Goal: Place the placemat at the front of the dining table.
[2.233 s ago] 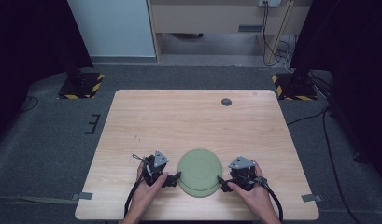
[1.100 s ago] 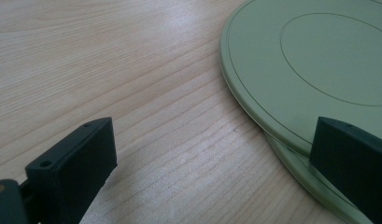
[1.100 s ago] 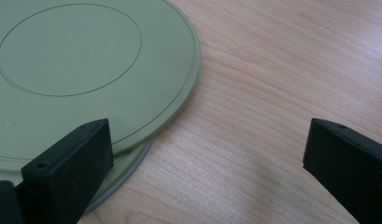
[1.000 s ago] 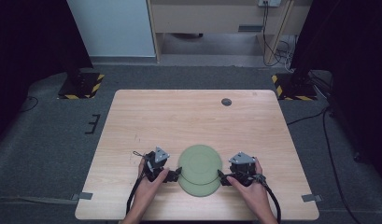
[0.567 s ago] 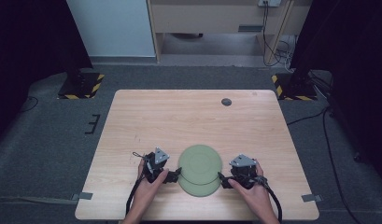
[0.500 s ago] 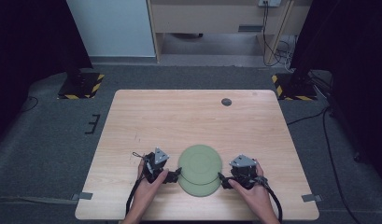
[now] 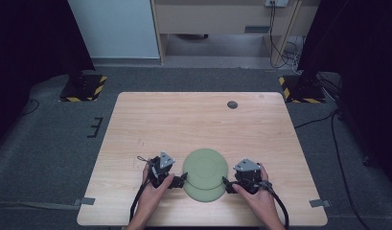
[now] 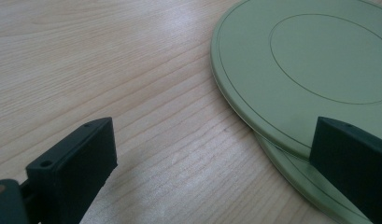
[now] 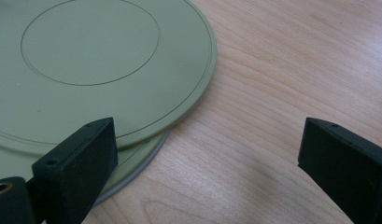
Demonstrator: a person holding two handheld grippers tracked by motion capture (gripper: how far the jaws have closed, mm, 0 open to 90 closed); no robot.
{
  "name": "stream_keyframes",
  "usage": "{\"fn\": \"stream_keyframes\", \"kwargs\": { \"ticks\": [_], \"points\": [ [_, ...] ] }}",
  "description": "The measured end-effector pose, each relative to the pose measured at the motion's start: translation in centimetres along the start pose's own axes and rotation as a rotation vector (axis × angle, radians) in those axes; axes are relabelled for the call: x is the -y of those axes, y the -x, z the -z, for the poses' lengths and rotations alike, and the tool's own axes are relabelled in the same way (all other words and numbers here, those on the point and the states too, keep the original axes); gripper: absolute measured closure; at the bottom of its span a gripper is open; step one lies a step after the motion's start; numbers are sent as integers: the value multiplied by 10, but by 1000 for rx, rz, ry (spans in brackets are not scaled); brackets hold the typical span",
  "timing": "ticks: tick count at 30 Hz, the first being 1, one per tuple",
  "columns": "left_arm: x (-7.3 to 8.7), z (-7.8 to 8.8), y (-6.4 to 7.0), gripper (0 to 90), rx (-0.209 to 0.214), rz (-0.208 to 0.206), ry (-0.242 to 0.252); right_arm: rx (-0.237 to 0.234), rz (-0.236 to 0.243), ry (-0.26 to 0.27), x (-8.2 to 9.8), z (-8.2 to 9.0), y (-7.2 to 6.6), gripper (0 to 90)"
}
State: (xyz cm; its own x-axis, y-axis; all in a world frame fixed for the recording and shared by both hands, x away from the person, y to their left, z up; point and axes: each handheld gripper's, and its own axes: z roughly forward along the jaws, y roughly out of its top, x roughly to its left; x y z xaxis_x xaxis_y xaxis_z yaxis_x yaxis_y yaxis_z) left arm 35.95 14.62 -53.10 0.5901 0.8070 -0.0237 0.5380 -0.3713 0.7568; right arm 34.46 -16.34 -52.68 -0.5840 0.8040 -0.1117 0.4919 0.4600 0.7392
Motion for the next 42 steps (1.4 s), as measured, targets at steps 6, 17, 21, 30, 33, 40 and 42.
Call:
{"fn": "stream_keyframes", "kwargs": {
  "ticks": [6, 17, 21, 30, 33, 40, 42],
  "points": [
    [0, 0, 0, 1, -2, 1, 1, 3, -4, -2, 0, 0, 0, 42],
    [-1, -1, 0, 0, -6, -2, 0, 10, -12, -4, -1, -2, 1, 28],
    [-2, -2, -1, 0, -6, 1, 1, 18, -13, -5, -1, -2, 1, 24],
    [-4, -7, -2, 0, -2, 16, 13, 31, -32, -8, -3, -6, 3, 15],
    [-4, -7, -3, 0, 1, 21, 16, 39, -30, -6, -4, -7, 3, 15],
    [-5, -9, -5, 0, 1, 24, 15, 49, -40, -4, -6, -9, 4, 15],
    [-7, -9, -5, 0, 0, 18, 7, 53, -44, -4, -6, -9, 4, 15]
  ]
}}
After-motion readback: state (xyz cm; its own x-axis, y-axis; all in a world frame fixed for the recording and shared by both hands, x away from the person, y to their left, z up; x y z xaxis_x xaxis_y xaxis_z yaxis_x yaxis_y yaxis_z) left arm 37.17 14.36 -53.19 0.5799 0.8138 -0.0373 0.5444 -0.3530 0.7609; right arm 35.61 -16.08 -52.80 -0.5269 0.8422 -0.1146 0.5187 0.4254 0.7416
